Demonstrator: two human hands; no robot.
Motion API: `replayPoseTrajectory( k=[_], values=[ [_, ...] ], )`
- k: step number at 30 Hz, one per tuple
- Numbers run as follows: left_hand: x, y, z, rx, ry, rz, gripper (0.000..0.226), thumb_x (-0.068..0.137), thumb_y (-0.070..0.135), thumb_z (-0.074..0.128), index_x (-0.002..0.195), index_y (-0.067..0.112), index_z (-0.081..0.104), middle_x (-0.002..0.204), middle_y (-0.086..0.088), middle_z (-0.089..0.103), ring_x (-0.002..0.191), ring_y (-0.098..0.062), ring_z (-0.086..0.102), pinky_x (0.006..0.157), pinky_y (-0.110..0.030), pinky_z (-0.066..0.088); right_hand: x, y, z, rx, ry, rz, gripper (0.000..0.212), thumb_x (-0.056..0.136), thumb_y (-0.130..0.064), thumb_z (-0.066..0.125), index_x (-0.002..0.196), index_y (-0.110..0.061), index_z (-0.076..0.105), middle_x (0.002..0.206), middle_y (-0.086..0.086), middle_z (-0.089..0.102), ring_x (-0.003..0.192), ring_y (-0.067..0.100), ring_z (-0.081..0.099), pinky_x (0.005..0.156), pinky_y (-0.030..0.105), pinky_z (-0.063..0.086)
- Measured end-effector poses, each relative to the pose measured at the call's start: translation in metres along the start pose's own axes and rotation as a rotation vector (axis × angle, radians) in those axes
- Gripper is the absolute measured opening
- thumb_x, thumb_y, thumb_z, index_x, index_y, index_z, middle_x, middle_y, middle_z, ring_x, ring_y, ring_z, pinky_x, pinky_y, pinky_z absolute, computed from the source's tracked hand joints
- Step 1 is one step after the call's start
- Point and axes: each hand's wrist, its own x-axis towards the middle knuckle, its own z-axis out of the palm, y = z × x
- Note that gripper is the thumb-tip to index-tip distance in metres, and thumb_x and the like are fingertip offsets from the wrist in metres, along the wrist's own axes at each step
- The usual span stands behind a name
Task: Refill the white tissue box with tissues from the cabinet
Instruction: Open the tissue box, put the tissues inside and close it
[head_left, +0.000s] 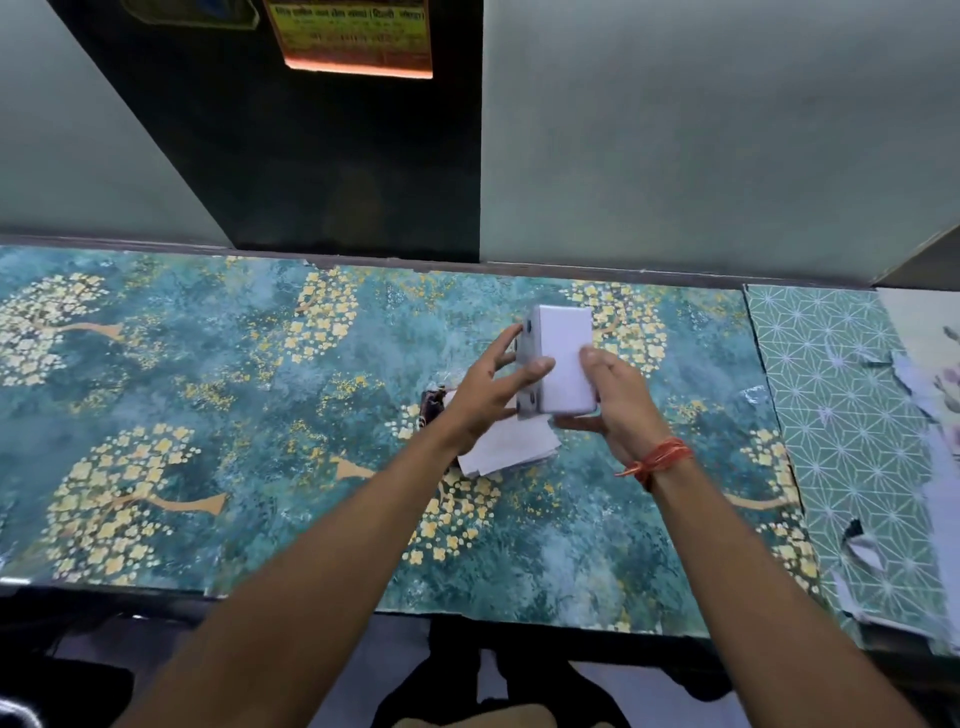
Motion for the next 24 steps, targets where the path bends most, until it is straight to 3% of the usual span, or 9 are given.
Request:
replayPoseTrajectory(
  k=[2, 7, 10, 13, 15, 18, 20, 22, 24],
  values=[
    [-0.004, -0.003, -0.002, -0.02, -0.003, -0.039, 0.082, 0.076, 0.044, 0.074, 0.148, 0.045, 0.034, 0.146, -0.006, 0.047, 0.123, -0.026, 0.056, 0.088, -0.047, 0.053, -0.009, 0.001, 0.0, 0.045, -0.025, 0.029, 0.033, 0.099, -0.039, 0.047, 0.108, -0.011, 0.062, 0.104, 0.016, 0.069, 0.083, 0.031, 0.071, 0.068, 0.058, 0.059],
    [-0.009, 0.003, -0.004, -0.057, 0.034, -0.095, 0.071, 0.086, 0.038, 0.07, 0.148, 0.042, 0.036, 0.134, -0.005, 0.057, 0.107, -0.029, 0.063, 0.076, -0.042, 0.057, -0.014, 0.001, 0.002, 0.063, -0.08, 0.052, 0.04, 0.099, -0.038, 0.049, 0.117, -0.005, 0.06, 0.109, 0.017, 0.068, 0.087, 0.032, 0.071, 0.066, 0.055, 0.061],
    [-0.017, 0.008, -0.006, -0.028, 0.028, -0.188, 0.06, 0.087, 0.053, 0.063, 0.142, 0.039, 0.043, 0.133, -0.005, 0.056, 0.103, -0.032, 0.064, 0.084, -0.048, 0.059, -0.014, 0.0, 0.003, -0.026, -0.113, -0.011, 0.035, 0.097, -0.034, 0.055, 0.12, -0.009, 0.061, 0.111, 0.015, 0.067, 0.09, 0.029, 0.069, 0.06, 0.049, 0.062],
    [-0.025, 0.005, -0.013, 0.046, -0.066, -0.166, 0.08, 0.08, 0.051, 0.069, 0.148, 0.036, 0.03, 0.13, 0.0, 0.049, 0.111, -0.033, 0.06, 0.088, -0.047, 0.055, -0.009, -0.006, 0.003, -0.033, -0.09, 0.007, 0.029, 0.095, -0.032, 0.057, 0.111, -0.01, 0.063, 0.098, 0.012, 0.067, 0.075, 0.025, 0.068, 0.046, 0.035, 0.058],
    [-0.028, 0.001, -0.017, 0.172, -0.092, -0.093, 0.093, 0.071, 0.045, 0.073, 0.151, 0.028, 0.029, 0.137, 0.001, 0.041, 0.121, -0.024, 0.048, 0.091, -0.04, 0.046, -0.005, -0.011, 0.001, -0.049, -0.053, 0.073, 0.027, 0.093, -0.033, 0.06, 0.102, -0.008, 0.063, 0.087, 0.01, 0.064, 0.063, 0.021, 0.065, 0.039, 0.027, 0.054],
    [-0.028, -0.003, -0.022, 0.356, -0.107, -0.027, 0.091, 0.07, 0.029, 0.087, 0.146, 0.018, 0.04, 0.141, 0.002, 0.041, 0.125, -0.011, 0.04, 0.099, -0.029, 0.037, 0.002, -0.017, -0.001, -0.08, -0.039, 0.23, 0.035, 0.092, -0.035, 0.062, 0.104, -0.003, 0.063, 0.077, 0.011, 0.063, 0.047, 0.016, 0.063, 0.034, 0.022, 0.05],
    [-0.028, -0.006, -0.024, 0.355, -0.099, -0.019, 0.083, 0.071, 0.024, 0.087, 0.142, 0.014, 0.044, 0.133, 0.002, 0.052, 0.122, -0.015, 0.05, 0.105, -0.035, 0.045, 0.004, -0.021, -0.003, -0.067, -0.077, 0.307, 0.037, 0.093, -0.036, 0.06, 0.107, -0.002, 0.062, 0.074, 0.012, 0.061, 0.043, 0.014, 0.063, 0.035, 0.022, 0.051],
    [-0.028, -0.007, -0.022, 0.327, -0.056, -0.016, 0.084, 0.063, 0.038, 0.087, 0.134, 0.013, 0.05, 0.124, 0.001, 0.059, 0.114, -0.019, 0.06, 0.101, -0.039, 0.051, 0.004, -0.025, -0.006, 0.012, -0.131, 0.327, 0.037, 0.094, -0.039, 0.057, 0.102, -0.004, 0.063, 0.071, 0.009, 0.06, 0.046, 0.015, 0.064, 0.039, 0.024, 0.054],
    [-0.029, -0.005, -0.019, 0.23, -0.017, -0.035, 0.079, 0.055, 0.05, 0.08, 0.121, 0.015, 0.055, 0.115, 0.001, 0.063, 0.104, -0.016, 0.064, 0.09, -0.033, 0.054, 0.0, -0.023, -0.008, 0.008, -0.158, 0.246, 0.042, 0.093, -0.047, 0.054, 0.099, -0.006, 0.064, 0.075, 0.006, 0.064, 0.059, 0.017, 0.066, 0.041, 0.025, 0.054]
  ],
)
